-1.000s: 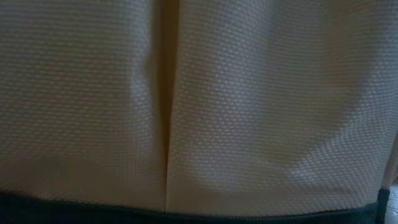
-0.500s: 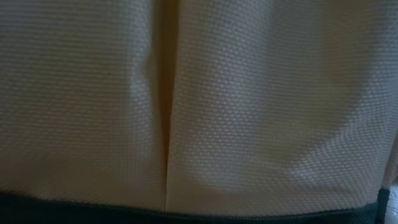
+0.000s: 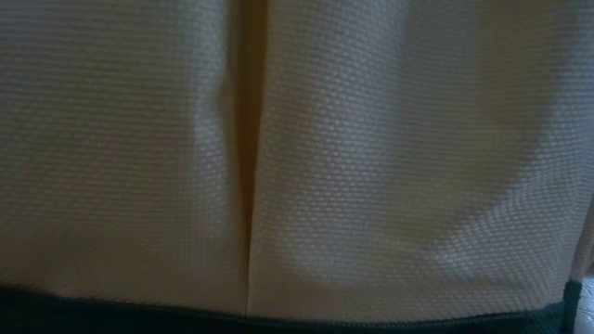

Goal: Pick & Place Garden tools in Gardening bag
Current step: Put the green fruit pruner into the brown gardening bag

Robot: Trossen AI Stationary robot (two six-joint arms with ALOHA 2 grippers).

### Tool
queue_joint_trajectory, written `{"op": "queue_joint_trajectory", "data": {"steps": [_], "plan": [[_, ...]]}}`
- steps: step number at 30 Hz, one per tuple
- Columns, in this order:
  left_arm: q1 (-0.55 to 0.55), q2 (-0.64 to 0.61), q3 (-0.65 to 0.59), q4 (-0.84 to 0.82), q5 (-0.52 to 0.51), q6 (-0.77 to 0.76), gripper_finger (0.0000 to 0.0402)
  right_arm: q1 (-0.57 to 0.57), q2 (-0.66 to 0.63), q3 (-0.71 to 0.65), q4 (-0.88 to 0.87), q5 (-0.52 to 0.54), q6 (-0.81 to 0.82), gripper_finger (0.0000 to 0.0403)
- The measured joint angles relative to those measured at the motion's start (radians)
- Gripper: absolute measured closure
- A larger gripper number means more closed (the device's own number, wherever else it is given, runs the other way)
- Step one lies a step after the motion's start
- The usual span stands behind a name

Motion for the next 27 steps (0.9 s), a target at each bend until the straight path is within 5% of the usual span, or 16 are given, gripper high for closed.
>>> {"op": "queue_joint_trajectory", "data": {"steps": [10,27], "plan": [[0.005,0.0,0.0,0.001,0.008,0.005,0.0213,-0.011,0.01,0.0,-0.006,-0.012,0.053,0.0021],[0.011,0.002,0.0,-0.004,0.029,0.005,0.0216,-0.029,0.009,0.0,-0.003,-0.094,0.08,0.0175]]}}
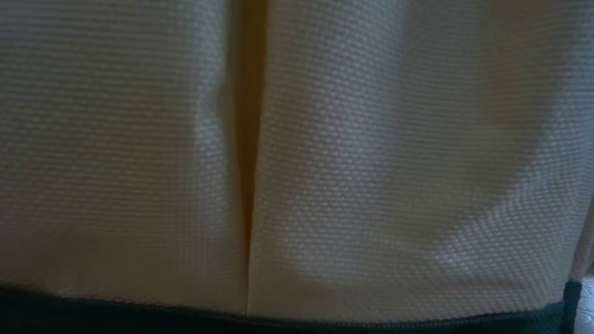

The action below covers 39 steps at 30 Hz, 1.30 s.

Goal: Pick & Place Garden tools in Gardening bag
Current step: Put the green fruit pruner into the brown gardening bag

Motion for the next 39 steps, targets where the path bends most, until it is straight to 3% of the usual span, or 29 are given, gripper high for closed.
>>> {"op": "queue_joint_trajectory", "data": {"steps": [13,20,25,31,39], "plan": [[0.0,-0.003,0.0,-0.013,0.024,-0.022,0.0215,-0.002,0.0,0.0,-0.016,-0.032,0.042,0.0177],[-0.022,-0.048,0.0,-0.094,0.015,-0.042,0.014,0.0,-0.01,0.0,-0.026,-0.102,0.082,0.0177],[-0.073,-0.131,0.0,-0.222,-0.106,-0.022,0.0144,-0.001,-0.051,0.0,-0.069,-0.102,0.076,0.0177],[-0.14,-0.263,0.0,-0.512,-0.336,-0.089,0.0161,-0.009,-0.104,0.0,-0.17,-0.195,0.072,0.0177],[-0.155,-0.254,0.0,-0.797,-0.43,-0.268,0.0167,0.021,-0.114,0.0,-0.296,-0.214,0.021,0.0177]]}}
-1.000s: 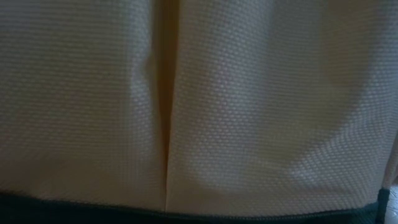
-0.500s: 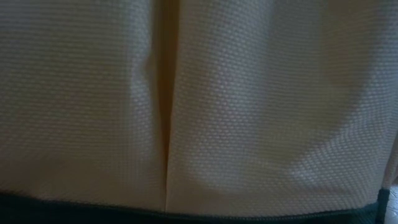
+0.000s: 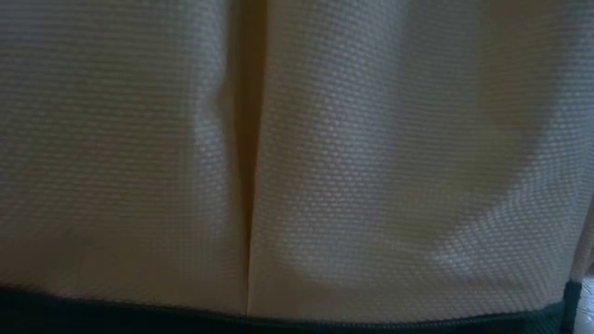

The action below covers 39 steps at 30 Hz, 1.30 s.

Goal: Pick & Place Garden tools in Gardening bag
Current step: Put the green fruit pruner into the brown gardening bag

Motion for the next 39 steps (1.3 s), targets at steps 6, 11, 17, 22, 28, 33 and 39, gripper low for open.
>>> {"op": "queue_joint_trajectory", "data": {"steps": [6,11,17,22,28,33,39], "plan": [[0.055,0.118,0.0,-0.193,0.051,-0.168,0.0167,-0.031,0.0,0.0,-0.171,-0.008,-0.071,0.0177],[0.141,0.219,0.0,-0.231,0.236,-0.275,0.0167,-0.101,0.0,0.0,-0.27,-0.124,-0.188,0.0177],[0.215,0.316,0.0,-0.151,0.41,-0.303,0.0167,-0.208,0.0,0.0,-0.4,-0.236,-0.312,0.0177],[0.271,0.336,-0.001,-0.078,0.451,-0.286,0.0166,-0.277,0.0,0.0,-0.504,-0.307,-0.41,0.0177],[0.358,0.33,-0.001,-0.025,0.536,-0.138,0.0166,-0.348,0.006,0.0,-0.551,-0.332,-0.498,0.0172],[0.449,0.331,-0.001,-0.026,0.628,-0.1,0.0166,-0.379,0.009,0.0,-0.56,-0.344,-0.52,0.0178],[0.467,0.331,-0.001,-0.026,0.653,-0.079,0.0166,-0.361,0.009,0.0,-0.56,-0.346,-0.49,0.0178]]}}
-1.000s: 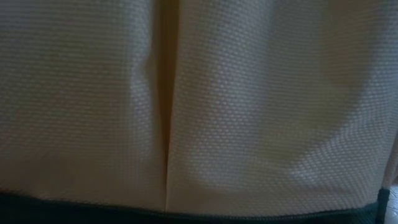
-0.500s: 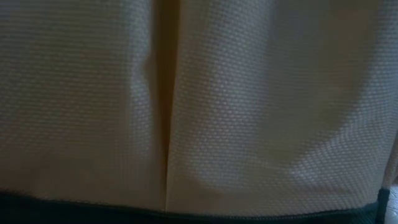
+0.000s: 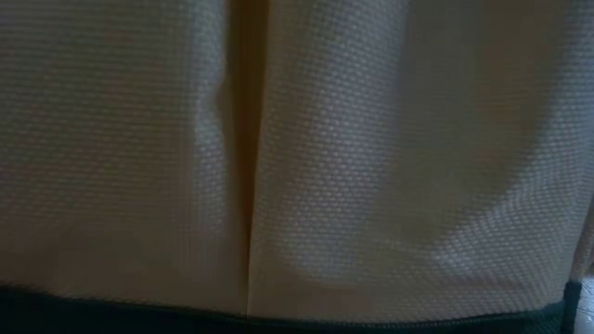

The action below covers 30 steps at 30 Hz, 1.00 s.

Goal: Pick & Place Garden tools in Gardening bag
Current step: Put the green fruit pruner into the brown gardening bag

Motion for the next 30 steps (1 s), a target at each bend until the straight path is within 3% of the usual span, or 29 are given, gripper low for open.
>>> {"op": "queue_joint_trajectory", "data": {"steps": [7,16,23,30], "plan": [[-0.078,0.0,0.0,0.0,0.015,-0.022,0.0167,0.111,0.0,0.0,0.083,0.061,0.125,0.0178],[-0.228,0.0,0.0,-0.008,-0.056,-0.096,0.0167,0.311,0.033,0.001,0.441,0.218,0.275,0.0178],[-0.304,-0.006,0.0,-0.024,-0.136,-0.192,0.0167,0.442,0.11,0.001,0.486,0.439,0.254,0.0178],[-0.38,-0.006,0.0,-0.008,-0.188,-0.287,0.0167,0.526,0.217,0.0,0.652,0.493,0.236,0.0178]]}}
